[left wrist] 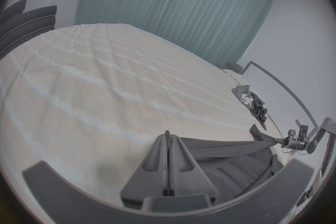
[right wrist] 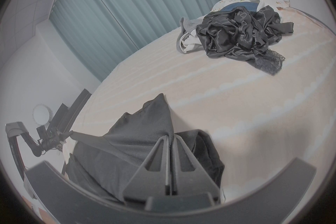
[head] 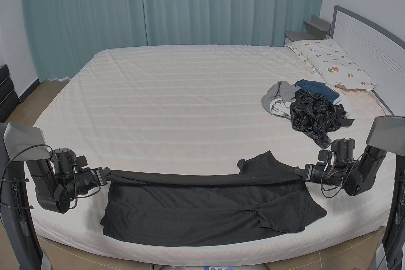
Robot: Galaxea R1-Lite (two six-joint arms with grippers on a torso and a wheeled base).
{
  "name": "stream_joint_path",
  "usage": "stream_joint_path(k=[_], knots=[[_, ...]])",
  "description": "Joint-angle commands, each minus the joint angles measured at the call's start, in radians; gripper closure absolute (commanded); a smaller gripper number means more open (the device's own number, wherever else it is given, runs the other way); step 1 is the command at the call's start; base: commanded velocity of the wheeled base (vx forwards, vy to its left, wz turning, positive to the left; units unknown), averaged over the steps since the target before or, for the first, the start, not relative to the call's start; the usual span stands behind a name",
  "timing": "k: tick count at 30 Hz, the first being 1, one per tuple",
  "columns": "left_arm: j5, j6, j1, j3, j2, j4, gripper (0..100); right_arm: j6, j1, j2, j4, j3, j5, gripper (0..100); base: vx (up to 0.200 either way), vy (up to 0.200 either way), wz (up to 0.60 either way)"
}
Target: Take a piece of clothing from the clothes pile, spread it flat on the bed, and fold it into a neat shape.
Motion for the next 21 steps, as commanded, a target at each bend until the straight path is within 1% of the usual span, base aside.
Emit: stream_joint_path(k=[1, 4, 7, 12, 18, 21], knots=[[0.001, 0.050, -0.002, 0.091, 0.001, -0.036, 100, -0.023, -0.004, -0.014, -0.052, 0.091, 0.003, 100, 0.000, 0.000, 0.00], [0.001, 0.073, -0.002, 0.123, 0.009, -0.052, 100, -0.026, -0.004, -0.014, -0.078, 0.130, 0.003, 100, 0.000, 0.000, 0.00], [0.001, 0.097, 0.000, 0.155, 0.023, -0.082, 100, -0.049, -0.004, -0.012, -0.122, 0.176, 0.003, 100, 0.000, 0.000, 0.00], [0.002, 0.128, 0.000, 0.204, 0.064, -0.146, 100, -0.066, -0.002, 0.000, -0.184, 0.234, 0.003, 100, 0.000, 0.000, 0.00], [0.004, 0.137, 0.000, 0.241, 0.129, -0.249, 100, -0.068, -0.002, 0.000, -0.188, 0.259, 0.003, 100, 0.000, 0.000, 0.00], [0.004, 0.137, -0.002, 0.247, 0.135, -0.252, 100, -0.066, -0.002, 0.001, -0.188, 0.255, 0.003, 100, 0.000, 0.000, 0.00]])
